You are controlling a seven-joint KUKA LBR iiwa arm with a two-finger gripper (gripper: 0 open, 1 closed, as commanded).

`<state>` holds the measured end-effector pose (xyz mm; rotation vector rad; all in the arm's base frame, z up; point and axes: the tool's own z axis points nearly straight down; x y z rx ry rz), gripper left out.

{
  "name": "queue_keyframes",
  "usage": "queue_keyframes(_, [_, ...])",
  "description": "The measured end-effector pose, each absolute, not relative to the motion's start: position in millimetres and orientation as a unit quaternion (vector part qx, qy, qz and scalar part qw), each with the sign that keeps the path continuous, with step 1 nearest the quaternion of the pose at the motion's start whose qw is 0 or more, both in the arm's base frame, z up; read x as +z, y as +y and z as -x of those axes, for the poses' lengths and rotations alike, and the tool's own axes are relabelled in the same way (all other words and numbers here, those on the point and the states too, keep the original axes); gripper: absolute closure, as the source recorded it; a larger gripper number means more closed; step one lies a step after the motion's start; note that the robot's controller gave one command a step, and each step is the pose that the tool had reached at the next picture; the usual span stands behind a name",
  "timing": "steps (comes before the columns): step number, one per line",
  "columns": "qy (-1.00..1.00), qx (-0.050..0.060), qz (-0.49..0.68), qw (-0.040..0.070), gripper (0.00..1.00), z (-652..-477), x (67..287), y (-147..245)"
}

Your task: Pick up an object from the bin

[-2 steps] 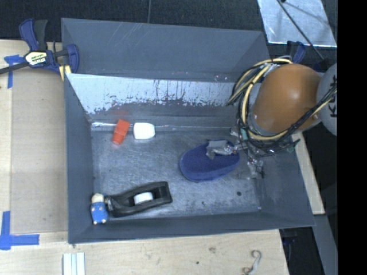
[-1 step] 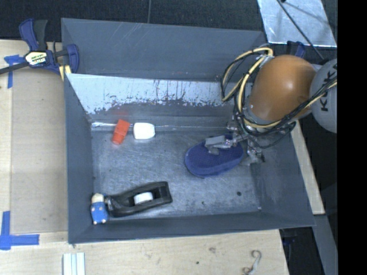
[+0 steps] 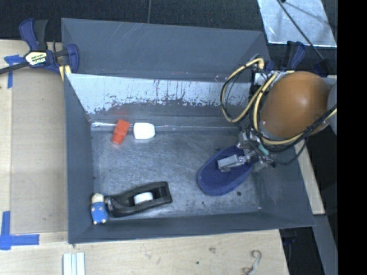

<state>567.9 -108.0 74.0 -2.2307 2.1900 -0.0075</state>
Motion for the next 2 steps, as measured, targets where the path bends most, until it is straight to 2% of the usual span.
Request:
queue_keyframes(1, [0.702,-0.004,0.712,0.004,1.00,-567.6,74.7,-112.7])
queue_keyframes(2, [0.703,-0.004,0.711,0.003,1.00,-570.1,168.3,-113.0])
